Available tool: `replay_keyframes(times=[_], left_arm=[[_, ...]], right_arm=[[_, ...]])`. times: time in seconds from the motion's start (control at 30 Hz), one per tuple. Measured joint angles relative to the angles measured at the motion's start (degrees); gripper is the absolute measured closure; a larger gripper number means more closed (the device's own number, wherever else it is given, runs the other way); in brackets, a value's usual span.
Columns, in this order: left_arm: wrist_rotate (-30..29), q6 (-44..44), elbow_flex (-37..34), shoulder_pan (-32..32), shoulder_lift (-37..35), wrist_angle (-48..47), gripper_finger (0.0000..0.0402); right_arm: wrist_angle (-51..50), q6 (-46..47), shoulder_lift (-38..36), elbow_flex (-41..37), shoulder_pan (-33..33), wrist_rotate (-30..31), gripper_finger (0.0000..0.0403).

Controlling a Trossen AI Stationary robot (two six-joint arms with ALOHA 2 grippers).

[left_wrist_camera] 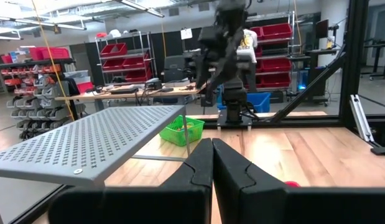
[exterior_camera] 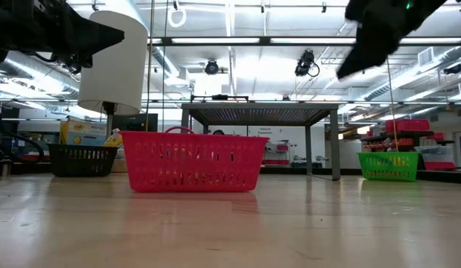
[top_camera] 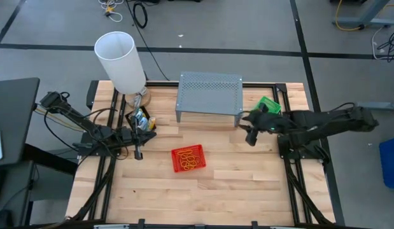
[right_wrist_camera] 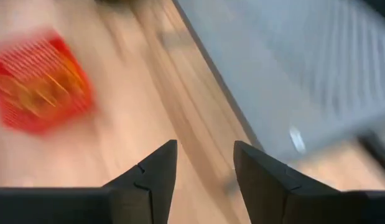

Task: Pick & Place Office Desk Supplies
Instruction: Put the green bin on the shelf

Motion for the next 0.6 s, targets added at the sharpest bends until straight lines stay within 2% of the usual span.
replay_keyframes(times=[0.1,0.27,0.6], left_arm=[[0.02,-0.02,0.0,0.0,0.0,0.0,0.0397],[0.02,-0.14,0.02,0.0,0.0,0.0,0.0397],[0.02,-0.17,0.04,0.0,0.02,-0.45,0.0397]], right_arm=[[-9.7,4.13,3.64,2.01,-3.53,-2.8,0.0236],[-18.28,6.01,7.9,1.49,-10.97,-8.78,0.0236],[-21.0,-0.03,13.27,0.22,-23.66,-14.96,0.0236]])
